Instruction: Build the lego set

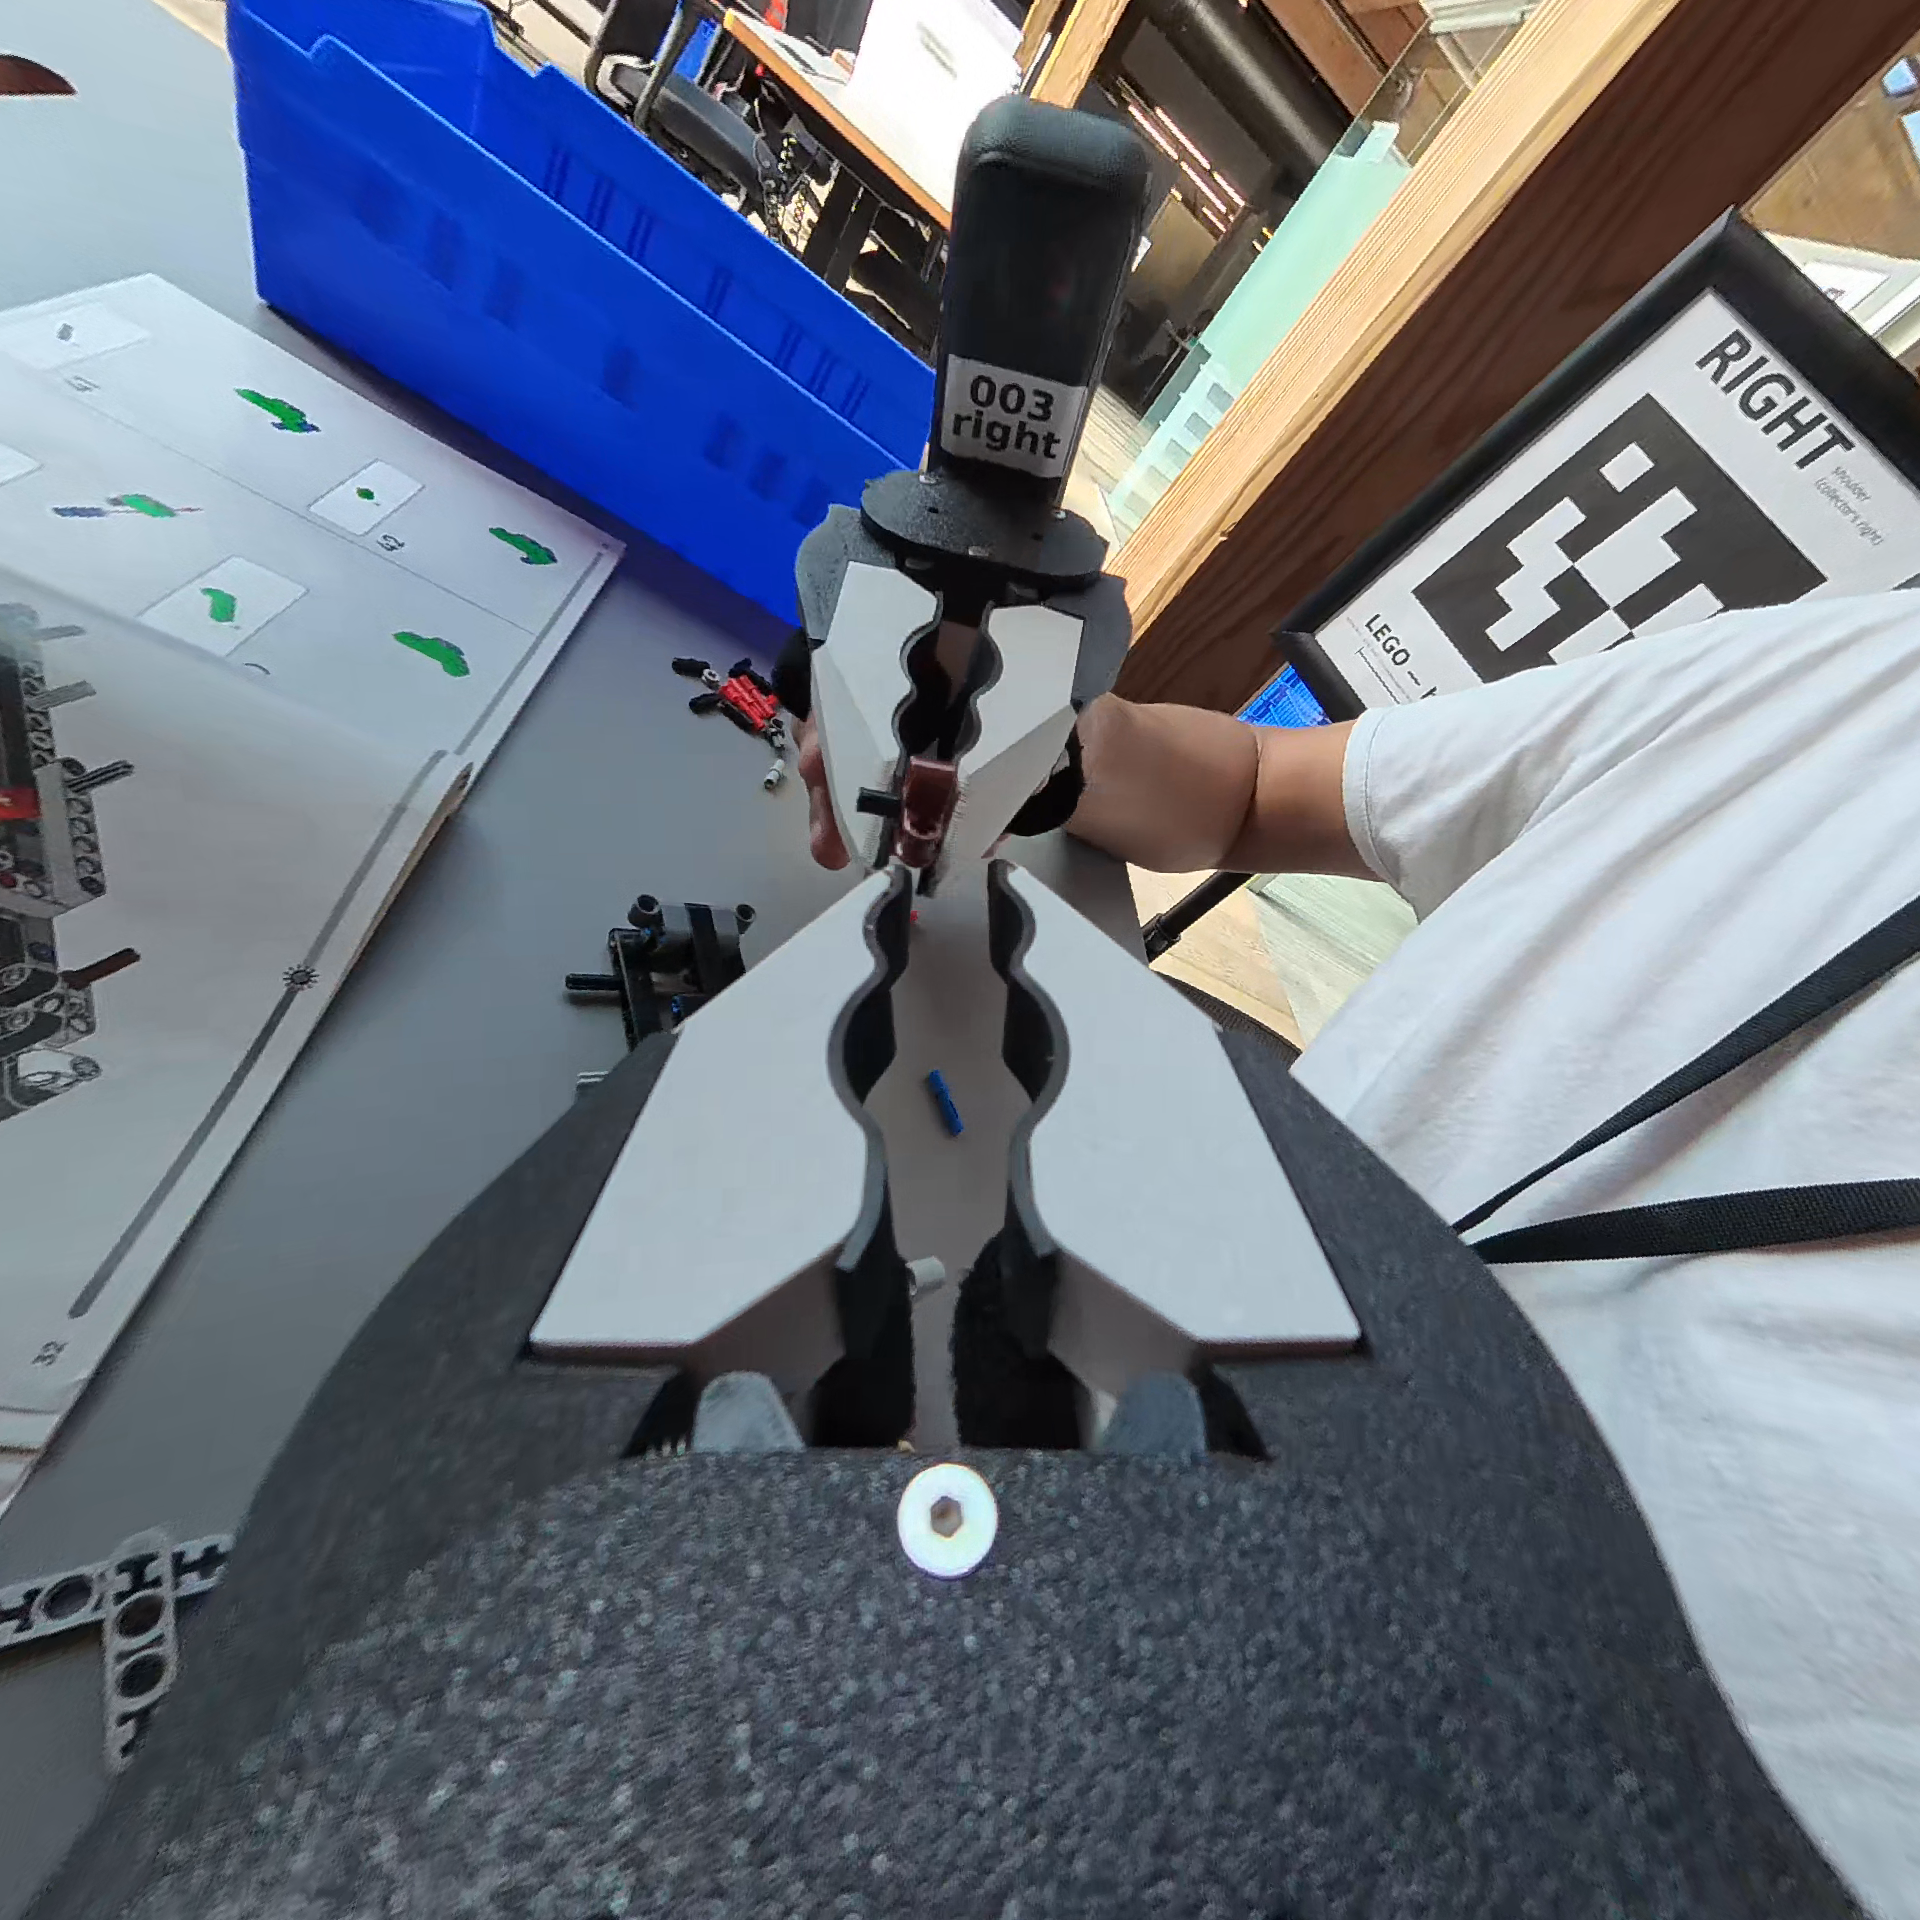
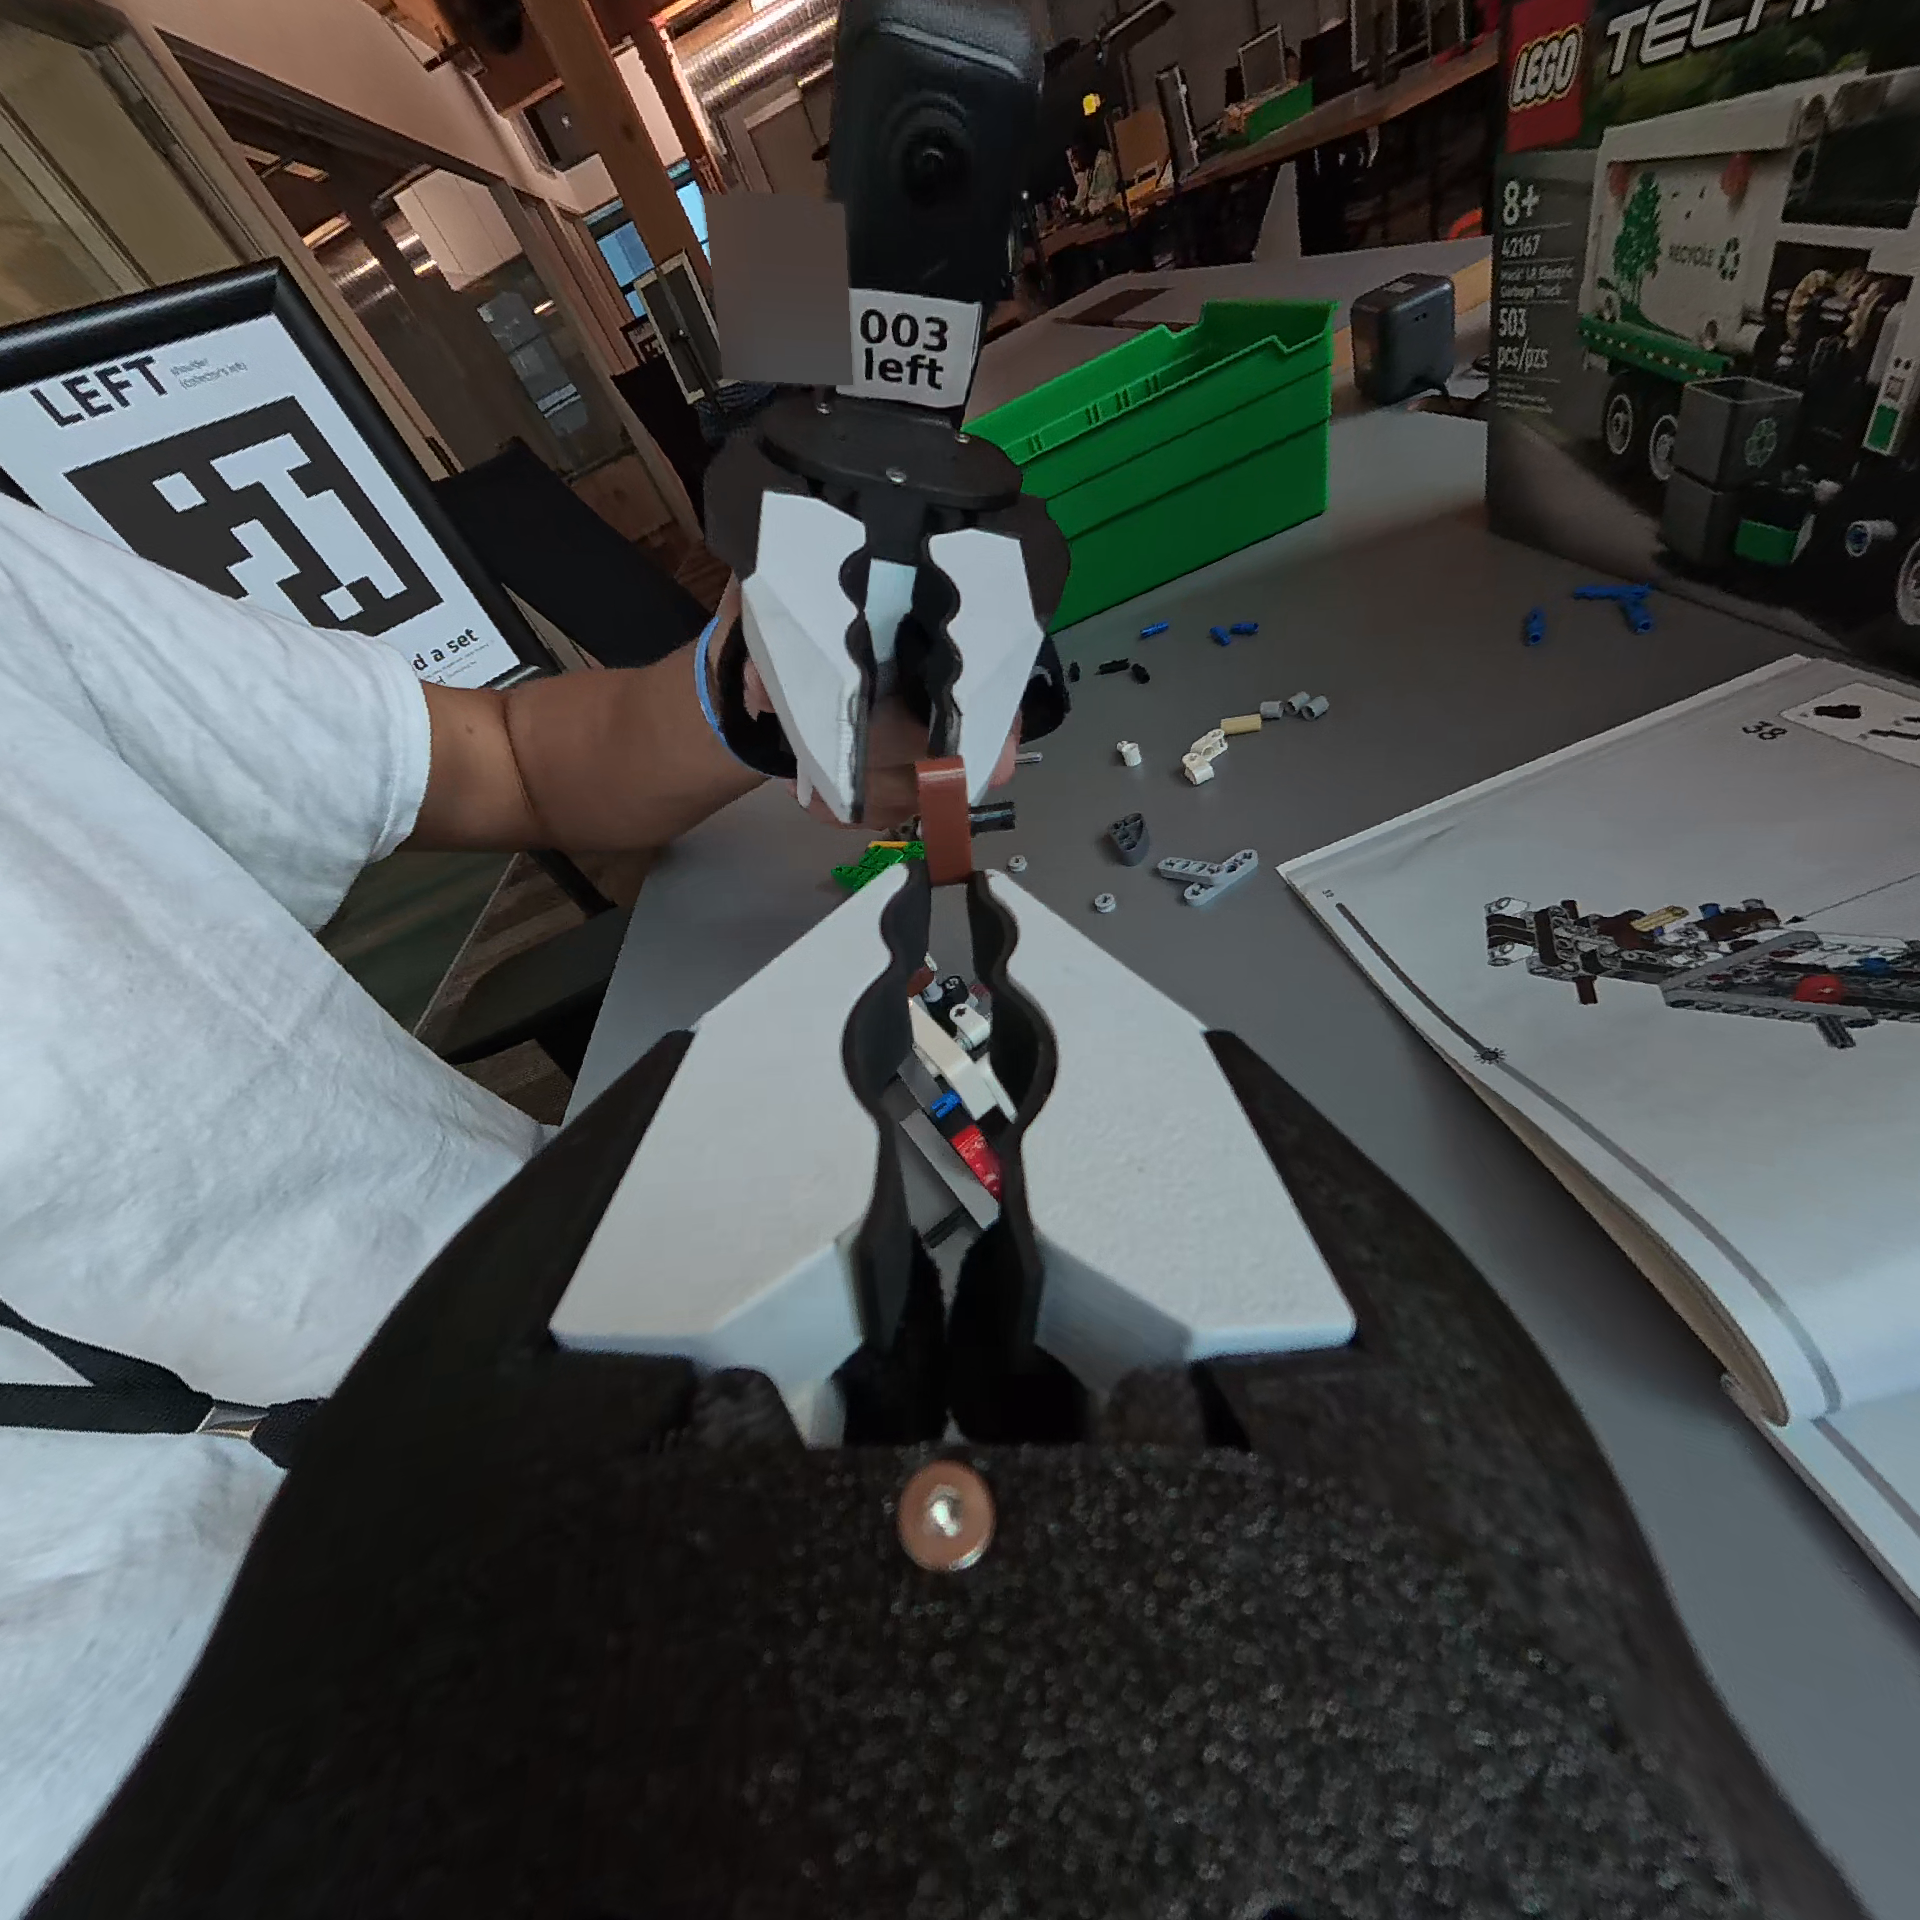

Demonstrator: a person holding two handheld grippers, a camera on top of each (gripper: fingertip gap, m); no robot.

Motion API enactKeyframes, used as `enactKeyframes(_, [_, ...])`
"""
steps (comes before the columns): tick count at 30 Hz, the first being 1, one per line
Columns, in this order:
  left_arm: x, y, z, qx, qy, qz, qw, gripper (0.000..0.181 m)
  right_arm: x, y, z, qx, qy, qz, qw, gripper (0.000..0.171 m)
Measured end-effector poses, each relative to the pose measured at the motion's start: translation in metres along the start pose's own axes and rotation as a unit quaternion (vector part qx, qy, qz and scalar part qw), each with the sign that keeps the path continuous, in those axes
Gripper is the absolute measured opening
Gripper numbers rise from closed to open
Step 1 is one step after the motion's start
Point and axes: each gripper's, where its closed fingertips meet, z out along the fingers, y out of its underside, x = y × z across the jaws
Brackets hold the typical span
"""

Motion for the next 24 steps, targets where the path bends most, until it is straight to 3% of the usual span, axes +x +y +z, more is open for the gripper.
enactKeyframes(11, [-0.004, 0.006, 0.004, 0.004, -0.018, 0.050, 0.999, 0.004, -0.004, 0.004, 0.004, 0.002, -0.018, 0.015, 1.000, 0.006])
enactKeyframes(18, [-0.001, 0.013, -0.005, 0.013, 0.043, 0.007, 0.999, 0.004, -0.009, 0.011, 0.007, -0.006, -0.041, -0.001, 0.999, 0.011])
enactKeyframes(24, [-0.002, 0.009, -0.043, 0.042, 0.102, -0.029, 0.993, 0.004, -0.001, 0.007, -0.002, -0.011, -0.012, -0.041, 0.999, 0.012])
